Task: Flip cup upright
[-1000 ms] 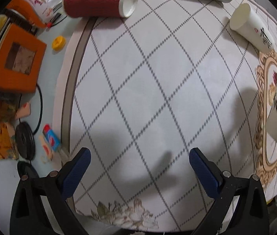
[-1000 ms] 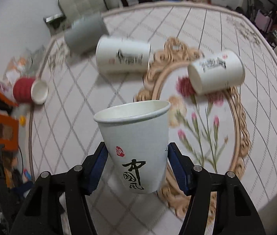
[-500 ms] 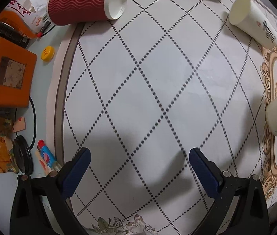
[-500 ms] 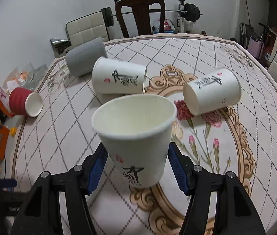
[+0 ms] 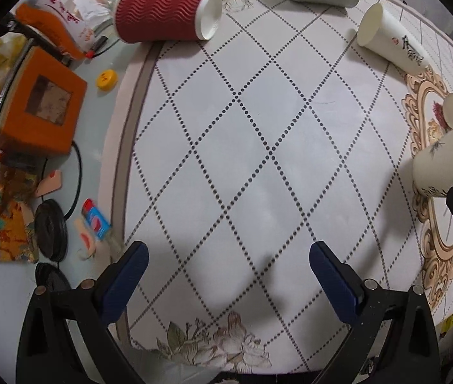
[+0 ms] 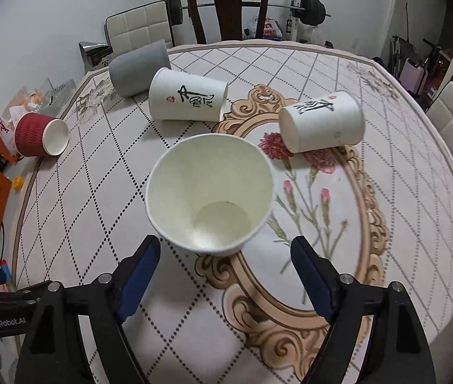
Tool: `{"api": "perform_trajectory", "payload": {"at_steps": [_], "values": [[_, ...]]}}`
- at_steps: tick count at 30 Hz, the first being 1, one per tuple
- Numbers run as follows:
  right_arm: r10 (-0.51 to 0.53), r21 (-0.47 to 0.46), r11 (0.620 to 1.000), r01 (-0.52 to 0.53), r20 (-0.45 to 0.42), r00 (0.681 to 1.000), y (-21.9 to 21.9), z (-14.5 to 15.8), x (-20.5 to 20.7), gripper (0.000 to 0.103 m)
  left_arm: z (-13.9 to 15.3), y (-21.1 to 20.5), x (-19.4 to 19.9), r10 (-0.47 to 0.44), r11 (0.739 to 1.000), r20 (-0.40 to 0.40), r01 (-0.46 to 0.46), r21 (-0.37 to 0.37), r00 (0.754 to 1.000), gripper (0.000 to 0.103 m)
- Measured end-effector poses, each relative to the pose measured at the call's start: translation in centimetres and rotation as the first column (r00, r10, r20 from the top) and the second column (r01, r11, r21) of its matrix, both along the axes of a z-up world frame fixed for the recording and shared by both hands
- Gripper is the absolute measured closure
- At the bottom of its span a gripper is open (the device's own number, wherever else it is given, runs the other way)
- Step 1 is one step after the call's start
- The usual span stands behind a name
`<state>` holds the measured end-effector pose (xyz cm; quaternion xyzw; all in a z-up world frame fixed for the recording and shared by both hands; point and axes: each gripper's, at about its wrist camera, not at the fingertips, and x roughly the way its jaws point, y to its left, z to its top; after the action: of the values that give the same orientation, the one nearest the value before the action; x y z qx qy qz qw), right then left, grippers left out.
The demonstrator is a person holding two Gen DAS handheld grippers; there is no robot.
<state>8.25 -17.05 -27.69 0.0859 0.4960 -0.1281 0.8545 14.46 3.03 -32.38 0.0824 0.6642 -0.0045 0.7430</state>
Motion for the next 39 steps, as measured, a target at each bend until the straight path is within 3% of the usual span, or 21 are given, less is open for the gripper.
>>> {"api": "perform_trajectory", "payload": {"at_steps": [7, 12, 18, 24, 31, 39], "values": [[-0.031, -0.044, 0.999, 0.032, 0.014, 0.999, -1.1, 4.0, -3.1, 0.001, 4.4, -0.3, -3.2, 0.016, 1.0, 0.061, -0.016, -0.002, 0.998, 0.0], [-0.037, -0.08, 0.996, 0.039, 0.031, 0.999, -2.0, 9.7, -6.5, 0.0, 9.8, -0.8, -6.1, 0.015, 1.0, 0.148, -0.012, -0.022, 0.989, 0.0], [0.012, -0.117, 0.993, -0.003, 0.071, 0.997, -2.2, 17.4, -10.7, 0.0, 18.4, -1.8, -11.2, -0.001, 0.999, 0.29, 0.017, -0.051, 0.957, 0.0], [0.054, -0.122, 0.992, -0.041, 0.105, 0.993, -2.1, 24.5, -15.0, 0.0, 24.7, -2.3, -15.3, 0.011, 0.996, 0.386, 0.023, -0.083, 0.922, 0.0], [0.076, -0.11, 0.992, -0.063, 0.124, 0.989, -2.1, 29.6, -18.6, 0.0, 28.8, -2.7, -18.8, 0.027, 0.997, 0.445, 0.007, -0.074, 0.895, 0.0], [0.093, -0.117, 0.99, -0.076, 0.149, 0.984, -1.7, 32.5, -21.1, 0.0, 30.6, -2.0, -21.0, 0.049, 0.996, 0.455, -0.007, -0.093, 0.889, 0.0]]}}
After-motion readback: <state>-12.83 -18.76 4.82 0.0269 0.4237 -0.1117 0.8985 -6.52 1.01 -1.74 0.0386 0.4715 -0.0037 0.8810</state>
